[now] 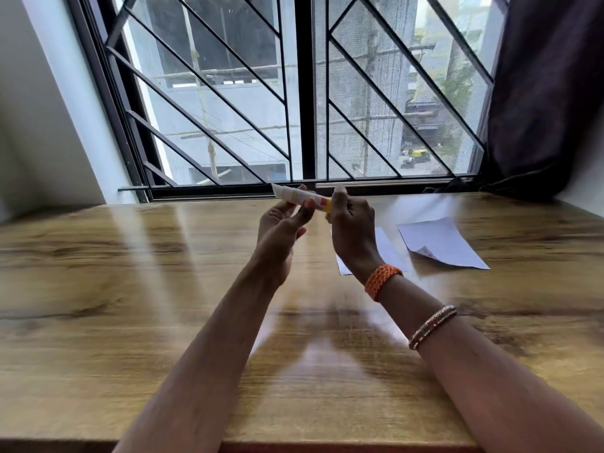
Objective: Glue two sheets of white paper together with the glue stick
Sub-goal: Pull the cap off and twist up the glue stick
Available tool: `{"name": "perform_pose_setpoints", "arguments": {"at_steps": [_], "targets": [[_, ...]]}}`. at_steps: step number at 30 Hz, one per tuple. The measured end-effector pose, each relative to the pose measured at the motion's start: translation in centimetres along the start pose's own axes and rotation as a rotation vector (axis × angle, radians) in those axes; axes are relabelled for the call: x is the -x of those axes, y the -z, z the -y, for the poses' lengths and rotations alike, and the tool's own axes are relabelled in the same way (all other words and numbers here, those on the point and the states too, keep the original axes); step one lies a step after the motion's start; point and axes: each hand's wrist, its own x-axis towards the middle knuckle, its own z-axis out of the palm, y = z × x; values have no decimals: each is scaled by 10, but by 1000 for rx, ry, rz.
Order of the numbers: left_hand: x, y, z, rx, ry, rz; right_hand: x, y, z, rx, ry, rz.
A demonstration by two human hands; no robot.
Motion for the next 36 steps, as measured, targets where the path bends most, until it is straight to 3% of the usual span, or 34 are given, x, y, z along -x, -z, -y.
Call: {"name": "perform_pose_setpoints", "arguments": {"at_steps": [2, 7, 10, 13, 20, 31, 36], "targets": [[-2, 2, 1, -27, 6, -27, 3, -2, -2, 10, 51, 10], [-4, 7, 3, -25, 17, -98, 12, -3, 1, 96, 384, 69], [-4, 8, 2, -2, 7, -128, 14, -5, 3, 97, 456, 88], [-4, 8, 1, 16, 3, -111, 12, -5, 1, 49, 391, 88], [-4, 5, -1, 35, -15, -2, 6, -12, 0, -202, -29, 115], [-6, 9, 0, 69, 3, -78, 12, -7, 1, -53, 294, 120], [-7, 9, -2, 99, -7, -55, 9, -5, 2, -97, 216, 129]]}}
